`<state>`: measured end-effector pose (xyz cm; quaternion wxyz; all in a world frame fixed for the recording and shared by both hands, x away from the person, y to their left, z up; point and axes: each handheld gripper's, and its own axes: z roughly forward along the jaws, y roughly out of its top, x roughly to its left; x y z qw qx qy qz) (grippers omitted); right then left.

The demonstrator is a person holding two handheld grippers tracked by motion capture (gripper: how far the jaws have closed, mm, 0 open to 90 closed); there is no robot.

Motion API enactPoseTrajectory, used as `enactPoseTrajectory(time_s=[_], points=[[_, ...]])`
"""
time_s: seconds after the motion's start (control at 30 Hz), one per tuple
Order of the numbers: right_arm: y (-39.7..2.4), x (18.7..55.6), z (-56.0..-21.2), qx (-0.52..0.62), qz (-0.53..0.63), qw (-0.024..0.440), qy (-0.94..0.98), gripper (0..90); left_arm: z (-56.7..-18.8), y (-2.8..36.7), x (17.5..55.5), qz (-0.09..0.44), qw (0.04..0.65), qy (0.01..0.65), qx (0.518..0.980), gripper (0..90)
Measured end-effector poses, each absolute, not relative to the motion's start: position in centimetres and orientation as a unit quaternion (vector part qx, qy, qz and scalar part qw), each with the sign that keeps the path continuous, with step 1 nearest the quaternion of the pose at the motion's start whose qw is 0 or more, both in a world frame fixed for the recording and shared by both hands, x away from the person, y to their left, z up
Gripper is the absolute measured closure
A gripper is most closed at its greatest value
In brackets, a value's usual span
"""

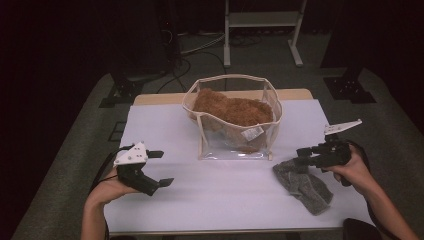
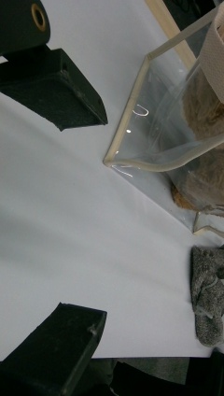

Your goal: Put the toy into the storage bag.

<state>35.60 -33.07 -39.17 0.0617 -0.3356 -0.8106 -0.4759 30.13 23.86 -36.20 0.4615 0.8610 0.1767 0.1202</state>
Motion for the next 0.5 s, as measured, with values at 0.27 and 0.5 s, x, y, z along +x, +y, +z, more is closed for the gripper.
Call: enactPoseTrajectory(time_s=[0.27, 0.5], points=[[-33.1, 35.0, -40.1, -0.338, -0.486, 0.069, -0.803, 36.8, -36.3, 23.9, 30.2, 0.119, 0.461, 0.177, 0.861, 6.0], [-32.8, 34.6, -40.8, -0.334, -0.492, 0.073, -0.801, 35.9, -36.4, 23.7, 30.4, 0.118, 0.455, 0.177, 0.865, 6.0]])
